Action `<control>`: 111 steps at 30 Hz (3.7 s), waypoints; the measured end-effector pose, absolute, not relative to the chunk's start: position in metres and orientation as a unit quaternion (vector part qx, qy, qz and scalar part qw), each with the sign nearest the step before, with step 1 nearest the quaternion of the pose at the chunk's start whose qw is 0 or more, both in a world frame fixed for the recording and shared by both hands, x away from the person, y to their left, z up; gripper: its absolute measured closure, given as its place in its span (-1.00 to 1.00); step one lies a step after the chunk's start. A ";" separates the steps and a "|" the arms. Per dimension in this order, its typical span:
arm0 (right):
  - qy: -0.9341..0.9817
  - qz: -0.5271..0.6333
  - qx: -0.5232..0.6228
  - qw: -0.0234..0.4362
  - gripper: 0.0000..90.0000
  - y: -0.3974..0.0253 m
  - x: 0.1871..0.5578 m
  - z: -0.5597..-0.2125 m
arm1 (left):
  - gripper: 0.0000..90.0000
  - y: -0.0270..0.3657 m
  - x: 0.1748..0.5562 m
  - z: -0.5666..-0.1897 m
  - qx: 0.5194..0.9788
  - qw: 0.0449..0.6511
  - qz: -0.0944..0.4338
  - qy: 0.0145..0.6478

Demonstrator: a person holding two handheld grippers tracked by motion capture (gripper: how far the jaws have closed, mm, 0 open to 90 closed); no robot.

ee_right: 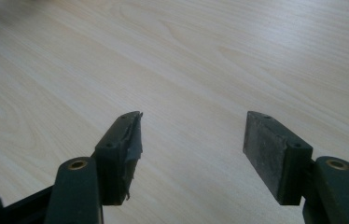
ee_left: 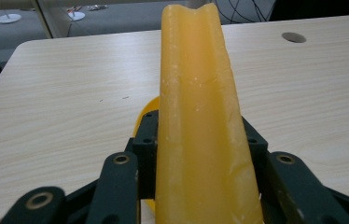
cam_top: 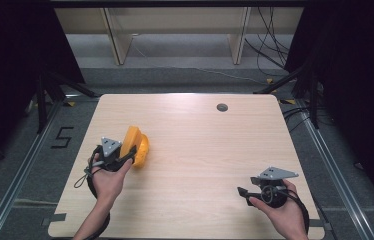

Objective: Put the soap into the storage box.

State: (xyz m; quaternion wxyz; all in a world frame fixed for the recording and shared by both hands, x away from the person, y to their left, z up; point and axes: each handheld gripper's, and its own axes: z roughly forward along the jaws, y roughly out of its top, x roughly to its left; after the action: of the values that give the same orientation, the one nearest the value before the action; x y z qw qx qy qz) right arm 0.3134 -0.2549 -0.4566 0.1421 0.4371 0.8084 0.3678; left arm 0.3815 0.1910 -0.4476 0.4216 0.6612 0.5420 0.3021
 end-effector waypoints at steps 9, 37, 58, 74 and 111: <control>0.810 0.367 0.433 0.151 -0.18 -0.256 0.314 -0.457 | 0.34 0.184 0.394 -0.454 0.658 0.404 0.310 0.555; 0.813 0.370 0.426 0.141 -0.20 -0.255 0.315 -0.459 | 0.34 0.168 0.412 -0.474 0.648 0.371 0.312 0.587; 0.811 0.365 0.436 0.139 -0.22 -0.254 0.315 -0.460 | -0.19 0.168 0.415 -0.474 0.671 0.388 0.283 0.564; 0.815 0.353 0.443 0.127 -0.26 -0.254 0.315 -0.462 | -0.48 0.183 0.392 -0.457 0.693 0.393 0.276 0.537; 0.808 0.361 0.443 0.141 -0.26 -0.256 0.315 -0.461 | -0.47 0.265 0.306 -0.494 0.695 0.427 0.254 0.519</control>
State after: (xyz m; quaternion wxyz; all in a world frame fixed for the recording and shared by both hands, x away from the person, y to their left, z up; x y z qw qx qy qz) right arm 0.3147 -0.2557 -0.4614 0.1405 0.4431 0.8085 0.3610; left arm 0.3056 0.2648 -0.4940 0.4273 0.6954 0.5190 0.2538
